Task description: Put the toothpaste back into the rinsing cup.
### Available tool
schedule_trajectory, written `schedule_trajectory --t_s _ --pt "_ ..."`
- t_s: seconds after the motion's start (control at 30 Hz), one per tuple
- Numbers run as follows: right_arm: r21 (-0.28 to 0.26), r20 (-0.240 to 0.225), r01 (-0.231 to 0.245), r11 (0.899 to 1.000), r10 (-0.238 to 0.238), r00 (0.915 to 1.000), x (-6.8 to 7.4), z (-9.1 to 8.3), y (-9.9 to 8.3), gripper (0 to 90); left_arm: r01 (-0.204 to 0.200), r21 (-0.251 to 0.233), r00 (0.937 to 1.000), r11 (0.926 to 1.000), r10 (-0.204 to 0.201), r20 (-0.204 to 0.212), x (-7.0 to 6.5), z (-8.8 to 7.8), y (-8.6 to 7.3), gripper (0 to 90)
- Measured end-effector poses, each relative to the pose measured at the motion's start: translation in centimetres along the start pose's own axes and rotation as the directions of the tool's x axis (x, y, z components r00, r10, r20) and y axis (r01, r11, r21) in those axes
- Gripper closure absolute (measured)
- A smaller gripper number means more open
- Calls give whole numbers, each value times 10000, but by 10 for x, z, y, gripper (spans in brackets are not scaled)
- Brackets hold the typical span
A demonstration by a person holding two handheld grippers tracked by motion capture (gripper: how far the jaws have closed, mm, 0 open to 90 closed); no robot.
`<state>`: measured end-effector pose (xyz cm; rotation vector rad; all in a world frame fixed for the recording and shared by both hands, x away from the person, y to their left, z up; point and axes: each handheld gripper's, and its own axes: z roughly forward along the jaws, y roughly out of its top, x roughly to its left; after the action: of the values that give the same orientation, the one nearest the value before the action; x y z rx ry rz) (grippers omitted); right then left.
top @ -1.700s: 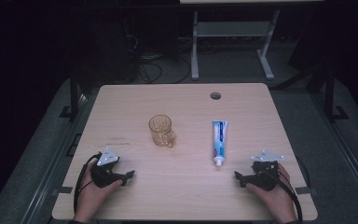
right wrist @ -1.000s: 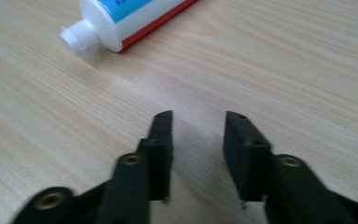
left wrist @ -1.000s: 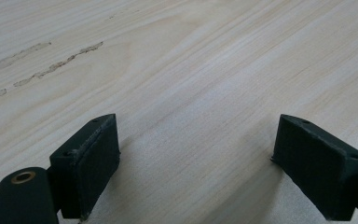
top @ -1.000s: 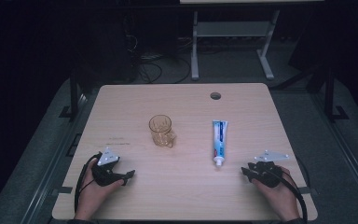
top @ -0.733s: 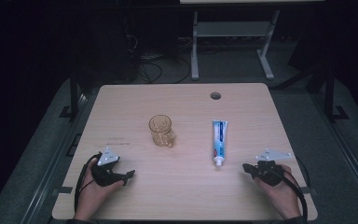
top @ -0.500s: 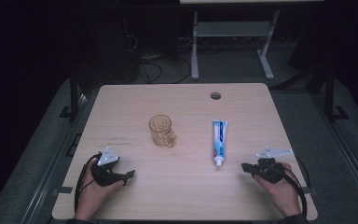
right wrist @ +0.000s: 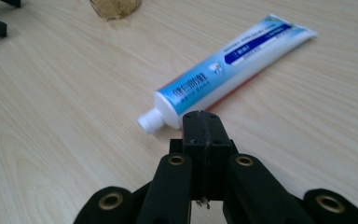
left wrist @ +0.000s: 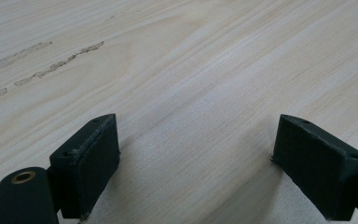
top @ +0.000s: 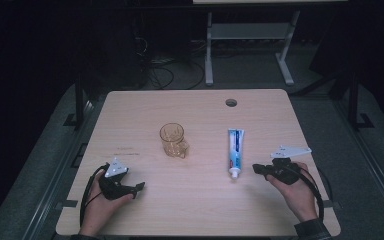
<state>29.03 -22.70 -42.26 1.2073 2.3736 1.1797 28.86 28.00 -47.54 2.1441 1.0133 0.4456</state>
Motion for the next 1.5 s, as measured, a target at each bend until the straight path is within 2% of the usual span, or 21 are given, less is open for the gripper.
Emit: schedule_trajectory --t_s 0.33,0.67,1.1,1.4,1.5 --pt "-66 -357 425 9991 -427 9985 9 14 24 897 -16 30 10000 10000 16 19 0 0 0 133" --pt "116 -673 589 9982 -580 9960 16 31 38 897 -20 27 10000 10000 20 20 0 0 0 133" --pt "507 -981 791 9956 -739 9924 22 60 44 897 -3 21 10000 10000 3 23 0 0 0 133" --pt "1108 -1064 886 9899 -768 9914 25 83 44 897 0 21 10000 10000 0 24 0 0 0 133" --pt "1192 -1080 981 9880 -853 9905 26 86 43 897 0 21 10000 10000 0 25 0 0 0 133"
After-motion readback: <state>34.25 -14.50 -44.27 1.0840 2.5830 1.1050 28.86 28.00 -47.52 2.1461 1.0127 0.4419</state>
